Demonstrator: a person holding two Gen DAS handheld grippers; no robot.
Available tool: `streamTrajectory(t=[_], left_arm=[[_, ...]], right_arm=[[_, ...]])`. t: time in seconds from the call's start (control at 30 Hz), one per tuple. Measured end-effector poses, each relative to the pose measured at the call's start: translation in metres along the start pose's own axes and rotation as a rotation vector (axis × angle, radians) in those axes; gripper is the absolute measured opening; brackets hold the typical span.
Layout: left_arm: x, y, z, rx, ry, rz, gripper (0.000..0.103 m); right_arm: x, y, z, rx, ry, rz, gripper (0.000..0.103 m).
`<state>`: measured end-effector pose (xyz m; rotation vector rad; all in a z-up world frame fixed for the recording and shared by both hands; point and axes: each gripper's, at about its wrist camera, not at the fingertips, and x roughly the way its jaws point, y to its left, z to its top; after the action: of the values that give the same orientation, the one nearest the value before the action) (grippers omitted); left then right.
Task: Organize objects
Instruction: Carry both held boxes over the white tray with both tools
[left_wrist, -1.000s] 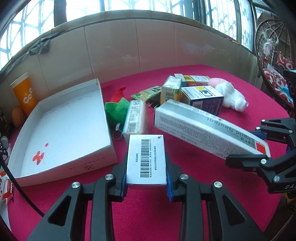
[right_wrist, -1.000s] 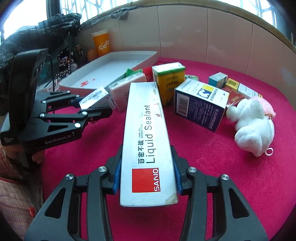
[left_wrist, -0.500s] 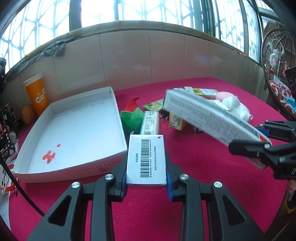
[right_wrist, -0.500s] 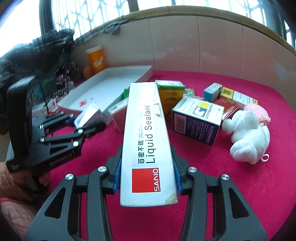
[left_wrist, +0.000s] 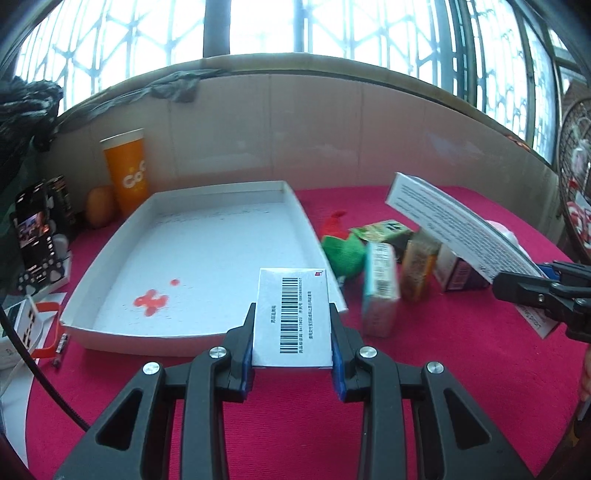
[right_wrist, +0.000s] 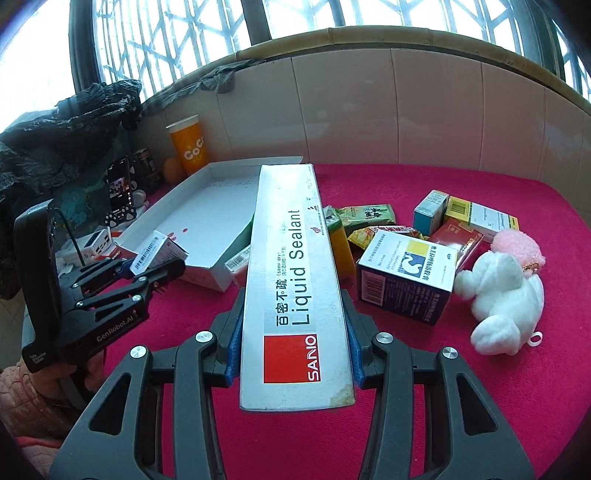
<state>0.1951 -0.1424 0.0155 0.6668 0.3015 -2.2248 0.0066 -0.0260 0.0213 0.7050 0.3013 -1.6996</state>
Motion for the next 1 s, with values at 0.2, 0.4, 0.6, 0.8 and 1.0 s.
streamTrajectory(t=[0.2,0.4,0.6,0.8,1.0], left_arm=[[-0.002,0.024,-0.001,-0.051,0.0,0.044,0.032],[-0.003,0.034,0.002,-0.06,-0.006,0.059,0.032],[-0.003,0.045,0.005,-0.077,0.004,0.074,0.032],[-0.004,0.058,0.009,-0.092,0.009,0.095,0.032],[0.0,0.067,0.015,-0.092,0.018,0.116,0.032]], right_arm=[[0.004,0.007,0.005,-0.011,0.003,-0.005,0.044],[0.008,0.018,0.012,-0.038,0.004,-0.002,0.044],[0.014,0.029,0.022,-0.065,0.011,0.009,0.044],[0.025,0.038,0.034,-0.055,0.037,0.044,0.044],[0.037,0.053,0.045,-0.089,0.045,0.044,0.044]])
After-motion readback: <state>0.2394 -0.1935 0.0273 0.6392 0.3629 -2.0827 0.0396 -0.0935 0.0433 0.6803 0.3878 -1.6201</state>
